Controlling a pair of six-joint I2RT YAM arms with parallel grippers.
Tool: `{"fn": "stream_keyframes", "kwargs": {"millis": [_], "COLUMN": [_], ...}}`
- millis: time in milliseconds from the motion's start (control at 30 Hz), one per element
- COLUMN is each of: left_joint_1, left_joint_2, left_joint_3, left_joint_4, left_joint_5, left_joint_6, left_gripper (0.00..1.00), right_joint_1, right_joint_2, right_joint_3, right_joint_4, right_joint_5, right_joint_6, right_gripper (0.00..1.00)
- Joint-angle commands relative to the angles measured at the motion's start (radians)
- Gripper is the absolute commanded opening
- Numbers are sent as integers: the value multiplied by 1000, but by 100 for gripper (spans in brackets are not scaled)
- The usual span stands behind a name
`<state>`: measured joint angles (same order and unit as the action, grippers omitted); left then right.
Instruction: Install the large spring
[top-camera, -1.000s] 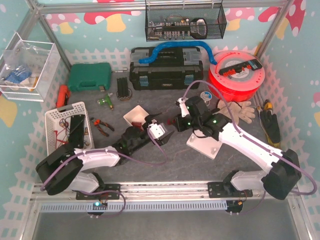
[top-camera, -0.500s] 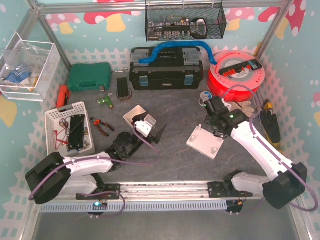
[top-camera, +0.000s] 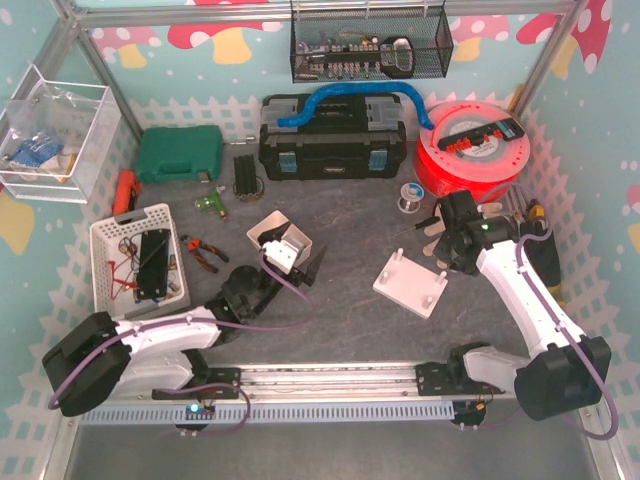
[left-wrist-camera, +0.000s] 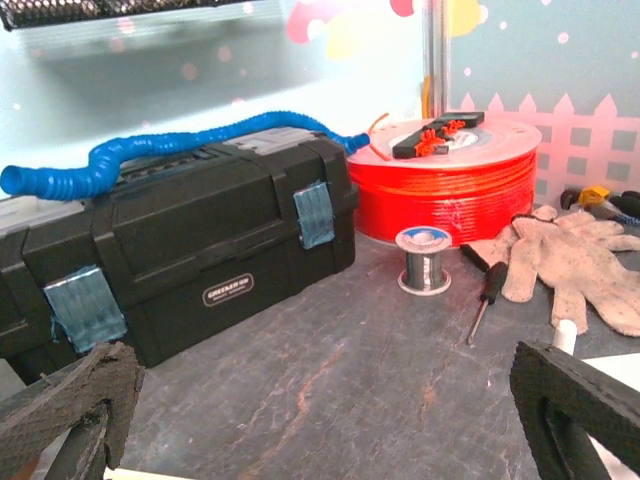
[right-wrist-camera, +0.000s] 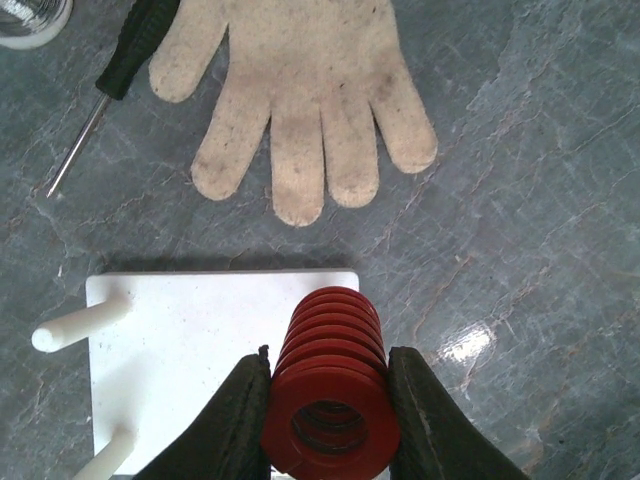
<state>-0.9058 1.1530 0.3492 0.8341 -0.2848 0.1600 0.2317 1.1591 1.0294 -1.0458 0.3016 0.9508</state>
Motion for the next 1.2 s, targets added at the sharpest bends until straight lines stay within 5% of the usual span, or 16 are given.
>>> {"fn": "stream_keyframes", "kwargs": {"millis": [0, 833, 1000, 1167], "left_joint_1": [-10, -13, -13, -13], "left_joint_2": [-5, -22, -15, -1], "left_joint_3": [21, 6, 1, -1], "left_joint_4": [-35, -25, -13, -1], "left_joint_5": [3, -5, -8, -33], "left_joint_6": [-4, 22, 26, 30], "left_gripper": [99, 99, 99, 99], "right_joint_1": [-8, -14, -17, -21], "right_joint_2": [0, 76, 79, 79], "right_joint_3": [-32, -182, -224, -216], "right_joint_4": [26, 175, 271, 278], "right_joint_5": [-59, -86, -109, -96], "right_joint_6": [-21, -4, -29, -42], "right_gripper": [0, 0, 30, 42]}}
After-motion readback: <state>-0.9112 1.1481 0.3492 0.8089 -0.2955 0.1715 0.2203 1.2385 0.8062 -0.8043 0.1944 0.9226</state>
